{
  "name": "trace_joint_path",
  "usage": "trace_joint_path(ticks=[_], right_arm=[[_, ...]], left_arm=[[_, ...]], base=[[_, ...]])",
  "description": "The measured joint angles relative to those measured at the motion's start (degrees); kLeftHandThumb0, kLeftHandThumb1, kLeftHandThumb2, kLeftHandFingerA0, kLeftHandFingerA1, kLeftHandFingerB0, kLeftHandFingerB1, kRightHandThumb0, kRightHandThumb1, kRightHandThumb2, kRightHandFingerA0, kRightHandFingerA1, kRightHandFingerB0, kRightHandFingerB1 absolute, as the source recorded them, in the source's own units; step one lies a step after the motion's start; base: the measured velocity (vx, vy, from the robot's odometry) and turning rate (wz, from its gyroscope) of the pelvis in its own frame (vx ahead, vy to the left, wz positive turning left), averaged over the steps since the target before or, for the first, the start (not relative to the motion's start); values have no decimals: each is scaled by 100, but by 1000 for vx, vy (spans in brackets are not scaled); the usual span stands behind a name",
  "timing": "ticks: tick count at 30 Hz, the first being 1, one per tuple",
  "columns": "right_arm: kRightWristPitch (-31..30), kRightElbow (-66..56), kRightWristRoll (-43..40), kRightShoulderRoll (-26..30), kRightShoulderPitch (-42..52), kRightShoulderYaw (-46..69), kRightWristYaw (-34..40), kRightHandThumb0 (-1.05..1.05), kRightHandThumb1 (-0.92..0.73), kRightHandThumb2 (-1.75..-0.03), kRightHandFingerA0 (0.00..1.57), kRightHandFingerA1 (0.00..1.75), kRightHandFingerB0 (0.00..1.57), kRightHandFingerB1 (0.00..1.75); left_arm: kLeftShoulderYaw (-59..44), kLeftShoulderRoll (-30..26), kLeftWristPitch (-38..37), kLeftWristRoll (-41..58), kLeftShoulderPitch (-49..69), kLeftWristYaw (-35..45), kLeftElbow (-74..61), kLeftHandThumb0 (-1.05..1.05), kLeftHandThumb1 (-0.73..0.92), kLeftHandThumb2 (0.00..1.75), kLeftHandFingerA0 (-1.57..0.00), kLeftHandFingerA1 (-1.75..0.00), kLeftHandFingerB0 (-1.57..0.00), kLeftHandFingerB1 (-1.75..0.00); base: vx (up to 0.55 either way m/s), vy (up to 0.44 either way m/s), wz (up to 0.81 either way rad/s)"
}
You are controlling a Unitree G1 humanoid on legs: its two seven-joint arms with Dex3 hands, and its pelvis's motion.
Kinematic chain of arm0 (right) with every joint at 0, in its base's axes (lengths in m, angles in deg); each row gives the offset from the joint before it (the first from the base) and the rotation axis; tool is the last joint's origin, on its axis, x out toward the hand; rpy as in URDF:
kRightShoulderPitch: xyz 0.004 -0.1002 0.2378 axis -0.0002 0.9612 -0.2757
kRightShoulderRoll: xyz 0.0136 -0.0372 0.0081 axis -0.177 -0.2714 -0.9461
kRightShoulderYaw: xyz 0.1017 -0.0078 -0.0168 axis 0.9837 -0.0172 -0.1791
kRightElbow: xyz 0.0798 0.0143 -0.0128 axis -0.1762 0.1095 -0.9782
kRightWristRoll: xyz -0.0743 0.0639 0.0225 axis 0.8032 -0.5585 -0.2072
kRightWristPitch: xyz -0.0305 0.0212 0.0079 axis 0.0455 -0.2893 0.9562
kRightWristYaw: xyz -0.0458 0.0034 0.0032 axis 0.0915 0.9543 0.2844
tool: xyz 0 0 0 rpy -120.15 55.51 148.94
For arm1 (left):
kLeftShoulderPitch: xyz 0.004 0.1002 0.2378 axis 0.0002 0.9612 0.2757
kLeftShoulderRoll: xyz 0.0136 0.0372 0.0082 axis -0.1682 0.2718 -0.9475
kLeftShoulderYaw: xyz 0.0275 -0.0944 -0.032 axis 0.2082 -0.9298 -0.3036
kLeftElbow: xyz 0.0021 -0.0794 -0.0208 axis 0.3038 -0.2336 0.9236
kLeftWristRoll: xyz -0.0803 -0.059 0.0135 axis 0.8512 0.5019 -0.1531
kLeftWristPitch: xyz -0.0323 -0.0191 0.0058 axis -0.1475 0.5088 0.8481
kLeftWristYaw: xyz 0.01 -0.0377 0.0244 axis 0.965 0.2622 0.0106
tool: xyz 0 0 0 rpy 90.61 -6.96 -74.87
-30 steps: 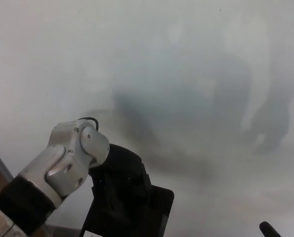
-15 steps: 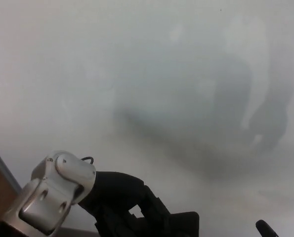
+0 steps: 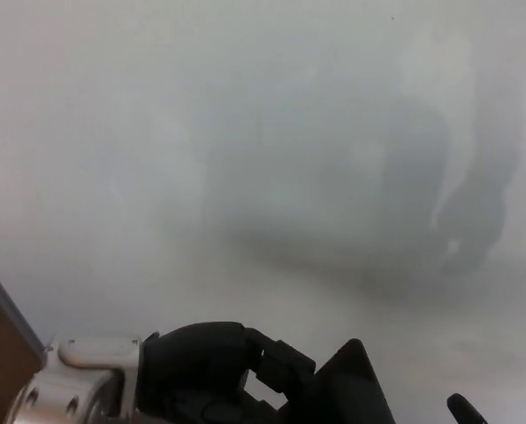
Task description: A magnetic marker holder is on the left hand side of the white board, the robot put the index and middle finger into the opening of the container and pull off the magnetic holder and hand it to a human on the left hand side.
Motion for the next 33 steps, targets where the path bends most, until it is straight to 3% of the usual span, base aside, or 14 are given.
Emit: trace_joint_path(ticks=[7,8,10,16,17,18,23,24,25,26,28,29,32,33], right_arm=[[0,1,2,-3,-3,-31,0,-51,-71,-62,63,51,48,40],[0,1,2,-3,-3,-36,0,-51,-70,-61,63,51,48,40],[0,2,3,-3,-3,-39,0,-51,-71,-62,63,52,48,40],[0,4,10,-4,0,-62,0,-51,-70,-62,64,51,51,41],[0,4,11,-4,0,-66,0,-52,-69,-61,64,52,51,41],[0,4,13,-4,0,-70,0,-51,-59,-92,60,64,42,54],[1,14,20,-3,6,-85,-5,-51,-59,-92,60,64,42,54],[1,16,22,-3,8,-87,-6,-48,-76,-63,62,50,47,40],[1,20,24,-3,13,-92,-8,-48,-76,-63,62,50,47,40],[1,20,27,-4,16,-96,-8,-48,-76,-64,63,49,45,39],[1,22,31,-3,21,-101,-10,-48,-76,-64,63,49,45,39],[2,22,31,-3,22,-102,-10,-48,-73,-62,65,49,50,40],[3,44,48,-3,35,-114,-15,-48,-73,-62,65,49,50,40],[3,48,52,-3,36,-114,-15,-49,-67,-60,69,49,56,42]], left_arm=[[-486,227,161,528,512,-72,-141,-52,52,56,-98,-67,-89,-46],[-603,250,203,650,616,-81,-156,-55,61,59,-96,-84,-86,-49],[-699,233,252,748,660,-76,-156,-58,62,59,-97,-87,-83,-49],[-1311,-9,546,1277,665,43,-152,-59,53,58,-99,-80,-88,-45],[-1376,-24,581,1340,665,56,-152,-70,65,60,-86,-98,-79,-61],[-1488,-45,645,1454,665,77,-152,-64,56,59,-90,-61,-94,-49],[-1718,-16,812,1857,703,103,-213,-64,56,59,-90,-61,-94,-49],[-1747,-8,840,1918,711,103,-227,-74,43,88,-78,-83,-77,-65],[-1776,-7,890,2027,715,108,-248,-74,43,88,-78,-83,-77,-65],[-1773,-36,931,2106,698,120,-256,-64,51,56,-81,-86,-83,-55],[-1746,-182,1024,2244,594,170,-267,-64,51,56,-81,-86,-83,-55],[-1745,-202,1034,2258,581,175,-270,-77,54,94,-78,-86,-70,-65],[-1731,-457,1203,2523,399,273,-324,-77,54,94,-78,-86,-70,-65],[-1732,-478,1231,2584,377,295,-340,-82,78,65,-73,-72,-77,-52]], base=[[0,0,0],[0,0,0],[0,0,0],[0,0,0],[0,0,0],[0,0,0],[0,0,0],[0,0,0],[0,0,0],[0,0,0],[0,0,0],[0,0,0],[0,0,0],[0,0,0]])
